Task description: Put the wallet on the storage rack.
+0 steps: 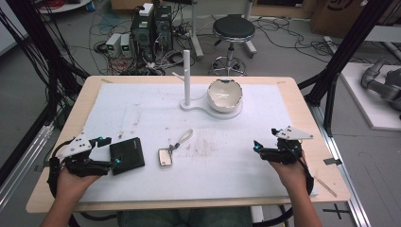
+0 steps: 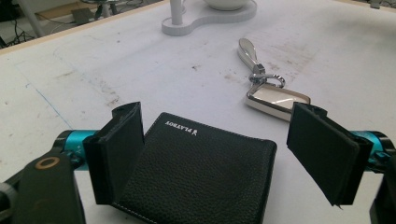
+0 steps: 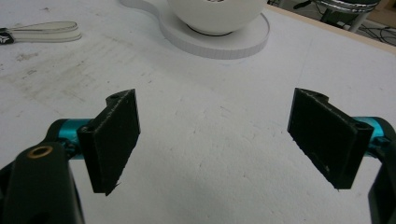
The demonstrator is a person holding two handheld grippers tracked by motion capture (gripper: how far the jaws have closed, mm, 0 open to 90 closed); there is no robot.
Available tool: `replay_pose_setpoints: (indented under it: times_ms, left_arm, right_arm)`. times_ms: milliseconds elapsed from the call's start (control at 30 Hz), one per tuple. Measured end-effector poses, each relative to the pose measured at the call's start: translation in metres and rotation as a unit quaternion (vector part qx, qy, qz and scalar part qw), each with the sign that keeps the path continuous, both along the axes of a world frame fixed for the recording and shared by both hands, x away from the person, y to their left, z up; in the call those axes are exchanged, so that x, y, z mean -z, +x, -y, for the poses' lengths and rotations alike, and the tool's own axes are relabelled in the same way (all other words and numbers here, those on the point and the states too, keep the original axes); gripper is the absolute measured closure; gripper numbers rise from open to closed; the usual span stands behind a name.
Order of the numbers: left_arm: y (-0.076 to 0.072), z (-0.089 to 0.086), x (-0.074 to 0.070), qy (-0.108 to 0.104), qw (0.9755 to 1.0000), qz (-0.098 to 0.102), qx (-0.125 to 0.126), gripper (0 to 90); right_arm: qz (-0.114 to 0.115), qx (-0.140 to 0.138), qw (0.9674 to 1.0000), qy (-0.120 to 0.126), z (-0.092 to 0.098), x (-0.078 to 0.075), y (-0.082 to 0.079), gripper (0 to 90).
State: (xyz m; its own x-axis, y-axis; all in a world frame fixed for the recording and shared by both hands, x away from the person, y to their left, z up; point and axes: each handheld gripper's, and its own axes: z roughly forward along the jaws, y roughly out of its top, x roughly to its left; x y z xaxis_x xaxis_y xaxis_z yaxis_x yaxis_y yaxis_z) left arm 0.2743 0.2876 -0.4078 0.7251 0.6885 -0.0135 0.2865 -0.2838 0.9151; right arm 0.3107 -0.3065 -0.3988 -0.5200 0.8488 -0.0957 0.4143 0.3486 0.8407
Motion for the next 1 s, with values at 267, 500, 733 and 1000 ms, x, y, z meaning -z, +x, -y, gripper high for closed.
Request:
replay_pose_setpoints:
  times_ms: [267, 500, 733, 1000]
  left_arm:
    - [-0.001, 0.002, 0.0, 0.001, 1.0, 0.002, 0.004, 19.0]
    - [-0.001, 0.005, 0.001, 0.004, 0.9999, 0.003, 0.013, 19.0]
    - [0.001, 0.011, 0.004, 0.015, 0.9995, -0.003, 0.026, 19.0]
    - [0.005, 0.024, 0.017, 0.071, 0.9952, -0.026, 0.062, 19.0]
  right_arm:
    - [-0.001, 0.0, 1.0, 0.001, 0.001, 0.0, 0.0, 17.1]
    - [-0.003, 0.001, 1.0, 0.001, 0.002, 0.001, 0.001, 17.2]
    - [-0.002, 0.0, 1.0, -0.001, 0.002, 0.002, 0.001, 17.2]
    - [-0.007, -0.003, 1.0, 0.001, 0.001, 0.004, 0.002, 17.2]
